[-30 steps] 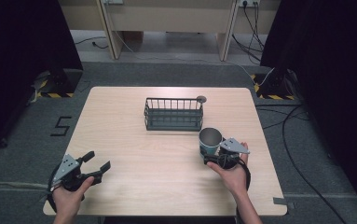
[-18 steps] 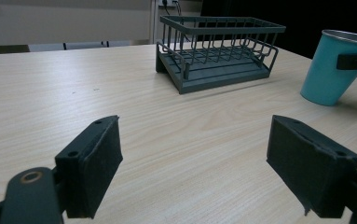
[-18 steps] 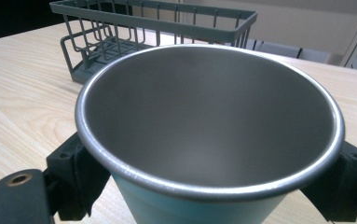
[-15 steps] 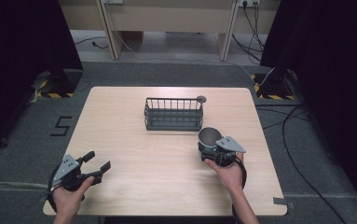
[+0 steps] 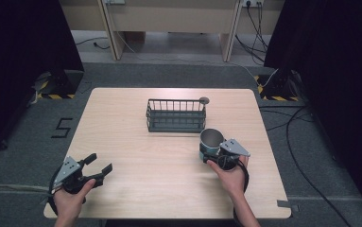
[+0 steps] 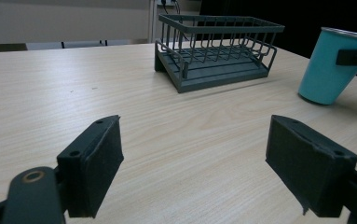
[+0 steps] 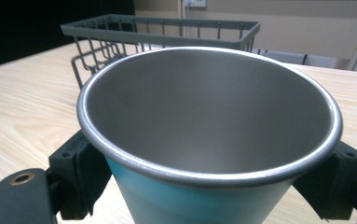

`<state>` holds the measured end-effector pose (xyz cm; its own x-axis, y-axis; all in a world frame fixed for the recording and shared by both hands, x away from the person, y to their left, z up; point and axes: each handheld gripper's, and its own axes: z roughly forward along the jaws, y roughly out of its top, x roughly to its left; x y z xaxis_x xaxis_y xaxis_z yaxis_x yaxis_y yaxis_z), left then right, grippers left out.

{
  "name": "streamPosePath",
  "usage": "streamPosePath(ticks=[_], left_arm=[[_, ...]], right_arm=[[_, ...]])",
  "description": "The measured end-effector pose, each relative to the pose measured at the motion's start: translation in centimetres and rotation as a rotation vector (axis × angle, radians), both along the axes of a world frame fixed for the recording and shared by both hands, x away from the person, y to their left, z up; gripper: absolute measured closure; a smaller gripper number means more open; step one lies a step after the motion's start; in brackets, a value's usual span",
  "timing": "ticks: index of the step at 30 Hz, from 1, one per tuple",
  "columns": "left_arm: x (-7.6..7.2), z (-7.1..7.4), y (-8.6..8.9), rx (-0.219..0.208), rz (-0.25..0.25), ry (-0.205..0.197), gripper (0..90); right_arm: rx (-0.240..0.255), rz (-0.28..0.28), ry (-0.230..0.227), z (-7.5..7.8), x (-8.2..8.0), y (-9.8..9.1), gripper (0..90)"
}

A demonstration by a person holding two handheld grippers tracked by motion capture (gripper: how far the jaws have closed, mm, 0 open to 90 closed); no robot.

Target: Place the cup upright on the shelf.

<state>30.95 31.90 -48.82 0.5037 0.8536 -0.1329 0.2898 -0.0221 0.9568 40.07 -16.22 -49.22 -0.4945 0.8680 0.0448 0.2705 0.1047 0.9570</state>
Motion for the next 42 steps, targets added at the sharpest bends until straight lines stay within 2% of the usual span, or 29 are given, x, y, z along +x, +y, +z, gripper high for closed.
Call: streamPosePath(ticks=[8, 11, 17, 22, 28, 42], left_arm=[[0.0, 0.0, 0.0, -0.002, -0.002, 0.001, 17.9], [0.0, 0.0, 0.0, -0.003, -0.002, -0.001, 17.9], [0.0, -0.1, 0.1, -0.007, -0.001, 0.0, 17.9], [0.0, -0.1, 0.1, -0.009, -0.002, 0.001, 17.3], [0.0, 0.0, 0.1, -0.01, 0.0, -0.001, 16.7], [0.0, 0.0, 0.2, -0.013, 0.002, -0.001, 16.9]], right_arm=[[0.046, 0.0, -0.069, 1.5, -0.1, -0.3, 15.8], [0.029, -0.003, -0.087, 2.0, -0.1, -0.3, 15.7], [0.042, -0.006, -0.104, 2.9, -0.1, -0.3, 15.8], [0.037, -0.015, -0.139, 3.9, -0.1, -0.1, 15.8], [0.037, 0.001, -0.156, 4.9, 0.3, 0.0, 15.8], [0.063, -0.008, -0.179, 6.4, 0.9, 0.3, 15.8]])
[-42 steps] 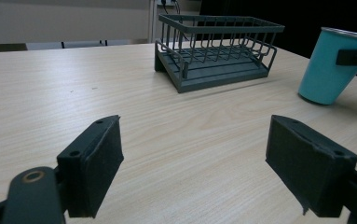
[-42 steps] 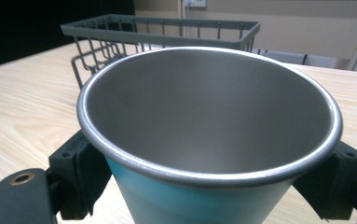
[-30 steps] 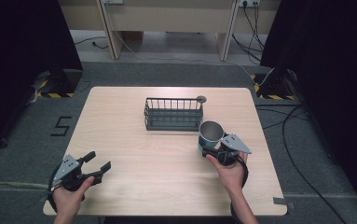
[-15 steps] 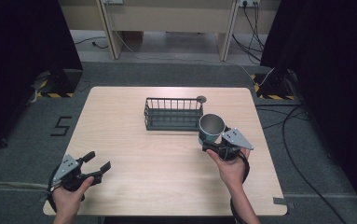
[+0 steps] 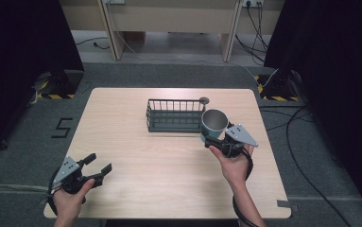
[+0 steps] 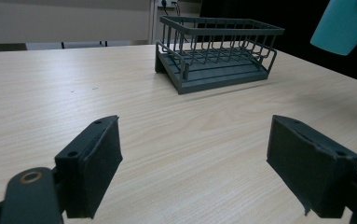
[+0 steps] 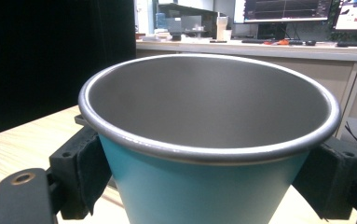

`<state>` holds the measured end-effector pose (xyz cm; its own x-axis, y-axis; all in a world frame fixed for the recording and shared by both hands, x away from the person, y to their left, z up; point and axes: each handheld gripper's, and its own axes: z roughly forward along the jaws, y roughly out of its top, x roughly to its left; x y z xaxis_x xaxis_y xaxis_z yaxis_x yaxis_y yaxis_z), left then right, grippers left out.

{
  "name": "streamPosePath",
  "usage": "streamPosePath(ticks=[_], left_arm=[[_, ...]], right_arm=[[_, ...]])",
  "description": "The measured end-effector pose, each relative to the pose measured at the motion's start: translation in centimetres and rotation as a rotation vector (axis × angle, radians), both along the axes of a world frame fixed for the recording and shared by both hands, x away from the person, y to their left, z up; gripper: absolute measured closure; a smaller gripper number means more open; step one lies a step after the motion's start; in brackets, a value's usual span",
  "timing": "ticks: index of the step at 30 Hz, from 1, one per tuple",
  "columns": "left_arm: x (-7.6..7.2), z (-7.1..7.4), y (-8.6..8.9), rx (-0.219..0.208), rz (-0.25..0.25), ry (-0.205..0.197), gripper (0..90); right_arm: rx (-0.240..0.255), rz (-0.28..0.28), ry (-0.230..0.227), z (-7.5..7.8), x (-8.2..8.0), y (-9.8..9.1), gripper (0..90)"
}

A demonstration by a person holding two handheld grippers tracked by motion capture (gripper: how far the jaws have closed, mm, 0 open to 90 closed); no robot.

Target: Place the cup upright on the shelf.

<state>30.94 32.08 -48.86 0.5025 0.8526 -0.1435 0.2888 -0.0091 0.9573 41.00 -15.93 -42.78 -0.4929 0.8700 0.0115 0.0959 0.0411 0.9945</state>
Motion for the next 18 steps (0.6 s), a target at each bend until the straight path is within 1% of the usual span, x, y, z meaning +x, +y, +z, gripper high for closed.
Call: streamPosePath(ticks=[2, 6, 8, 12, 18], left_arm=[[0.0, 0.0, 0.0, 0.0, -0.001, 0.0, 17.0], [0.0, 0.0, 0.0, 0.0, -0.002, 0.0, 16.9], [0.0, 0.0, 0.0, -0.001, -0.002, 0.0, 17.0], [0.0, 0.0, 0.0, 0.0, -0.002, -0.001, 17.0], [0.0, 0.0, 0.1, -0.002, 0.0, -0.002, 17.2]], right_arm=[[0.003, -0.002, 0.005, 0.1, 0.0, 0.1, 15.8], [-0.003, -0.014, -0.01, 0.4, 0.2, 0.3, 15.8], [0.0, -0.008, -0.009, 0.5, 0.3, 0.4, 15.8], [-0.015, -0.005, -0.02, 0.8, 0.5, 0.6, 15.8], [-0.004, -0.002, -0.019, 1.1, 0.8, 1.0, 15.8]])
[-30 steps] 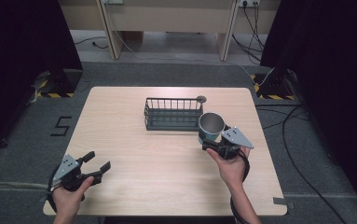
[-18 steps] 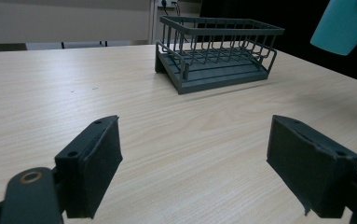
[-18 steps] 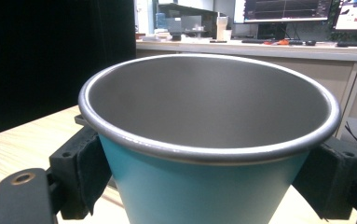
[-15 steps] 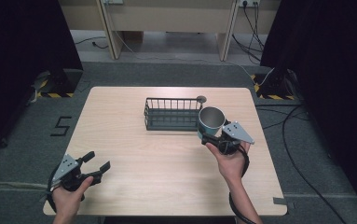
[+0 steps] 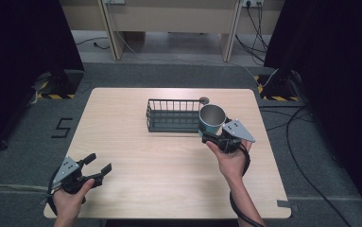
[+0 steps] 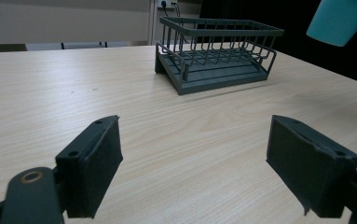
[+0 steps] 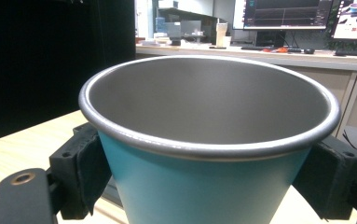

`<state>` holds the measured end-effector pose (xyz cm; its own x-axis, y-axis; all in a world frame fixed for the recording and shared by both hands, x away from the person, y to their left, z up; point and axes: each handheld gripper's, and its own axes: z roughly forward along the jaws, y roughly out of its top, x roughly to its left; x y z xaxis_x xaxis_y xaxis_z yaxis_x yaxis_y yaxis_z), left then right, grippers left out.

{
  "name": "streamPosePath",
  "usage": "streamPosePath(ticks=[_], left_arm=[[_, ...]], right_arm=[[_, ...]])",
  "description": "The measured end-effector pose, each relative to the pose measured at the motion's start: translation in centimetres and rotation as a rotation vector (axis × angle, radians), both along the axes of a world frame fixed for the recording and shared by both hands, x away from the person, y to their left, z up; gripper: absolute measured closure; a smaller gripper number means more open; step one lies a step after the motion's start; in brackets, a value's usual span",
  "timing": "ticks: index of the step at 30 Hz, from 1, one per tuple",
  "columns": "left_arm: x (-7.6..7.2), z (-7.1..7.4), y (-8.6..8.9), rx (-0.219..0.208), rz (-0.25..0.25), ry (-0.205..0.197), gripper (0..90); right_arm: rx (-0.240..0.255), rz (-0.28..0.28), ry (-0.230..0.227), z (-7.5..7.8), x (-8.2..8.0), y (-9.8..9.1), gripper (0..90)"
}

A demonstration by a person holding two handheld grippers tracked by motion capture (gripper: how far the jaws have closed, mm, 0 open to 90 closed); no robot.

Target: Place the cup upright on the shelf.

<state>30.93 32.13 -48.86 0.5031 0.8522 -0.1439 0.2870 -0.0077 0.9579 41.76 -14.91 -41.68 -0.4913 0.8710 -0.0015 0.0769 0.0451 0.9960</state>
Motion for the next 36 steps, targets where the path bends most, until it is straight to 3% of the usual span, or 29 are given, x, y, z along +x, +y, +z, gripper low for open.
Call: streamPosePath(ticks=[20, 36], left_arm=[[0.0, 0.0, 0.1, -0.008, 0.003, -0.003, 17.6], [0.1, -0.1, 0.2, -0.012, 0.004, -0.004, 17.7]], right_arm=[[0.006, 0.022, -0.023, 1.6, 1.9, 2.2, 15.8], [0.028, 0.024, -0.021, 2.0, 3.4, 4.0, 15.8]])
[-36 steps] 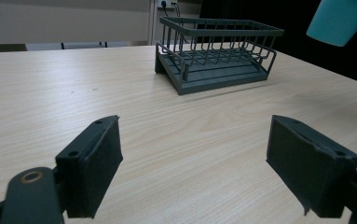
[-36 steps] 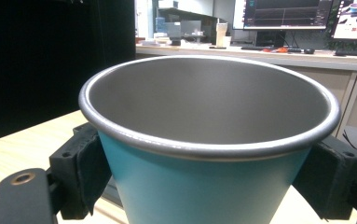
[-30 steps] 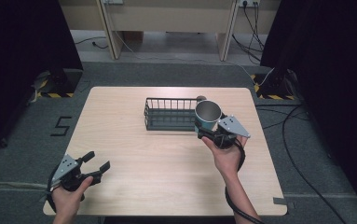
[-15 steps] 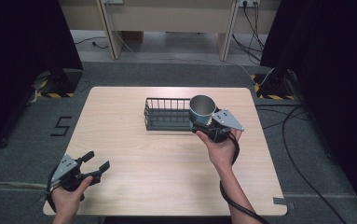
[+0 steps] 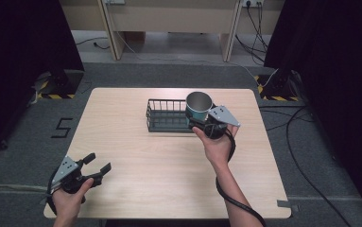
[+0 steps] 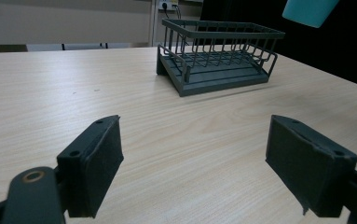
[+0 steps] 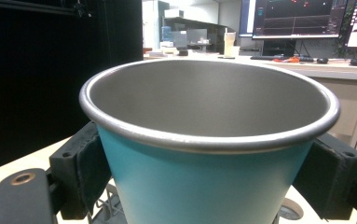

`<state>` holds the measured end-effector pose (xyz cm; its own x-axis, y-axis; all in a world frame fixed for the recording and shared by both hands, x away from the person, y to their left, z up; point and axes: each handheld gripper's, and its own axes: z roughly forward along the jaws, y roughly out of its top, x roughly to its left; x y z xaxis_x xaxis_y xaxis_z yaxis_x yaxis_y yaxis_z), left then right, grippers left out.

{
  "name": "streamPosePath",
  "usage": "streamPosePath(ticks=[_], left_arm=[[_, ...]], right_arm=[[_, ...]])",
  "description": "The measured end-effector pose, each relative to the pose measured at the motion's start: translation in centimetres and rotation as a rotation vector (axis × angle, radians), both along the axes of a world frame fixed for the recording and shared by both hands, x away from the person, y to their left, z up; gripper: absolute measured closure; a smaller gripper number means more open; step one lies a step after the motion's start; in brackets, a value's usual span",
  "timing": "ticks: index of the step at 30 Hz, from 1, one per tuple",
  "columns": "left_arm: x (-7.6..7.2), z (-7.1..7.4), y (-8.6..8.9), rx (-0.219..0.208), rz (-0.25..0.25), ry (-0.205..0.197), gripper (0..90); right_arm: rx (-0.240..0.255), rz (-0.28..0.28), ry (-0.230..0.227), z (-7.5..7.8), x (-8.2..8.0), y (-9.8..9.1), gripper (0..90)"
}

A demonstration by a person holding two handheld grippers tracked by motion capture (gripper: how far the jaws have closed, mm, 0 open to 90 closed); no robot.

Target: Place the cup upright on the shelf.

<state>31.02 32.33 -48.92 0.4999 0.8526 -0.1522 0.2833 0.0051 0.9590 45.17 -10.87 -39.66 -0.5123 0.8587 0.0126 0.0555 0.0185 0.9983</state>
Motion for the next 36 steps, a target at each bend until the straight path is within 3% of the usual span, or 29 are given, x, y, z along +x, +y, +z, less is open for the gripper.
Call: streamPosePath(ticks=[22, 36], left_arm=[[0.0, 0.0, 0.1, -0.002, 0.004, -0.001, 18.0], [0.0, 0.0, 0.1, -0.002, 0.004, -0.002, 18.3]], right_arm=[[0.022, -0.005, 0.005, 1.2, 2.5, 1.0, 15.8], [0.028, -0.019, 0.026, 1.0, 3.9, 1.4, 15.8]])
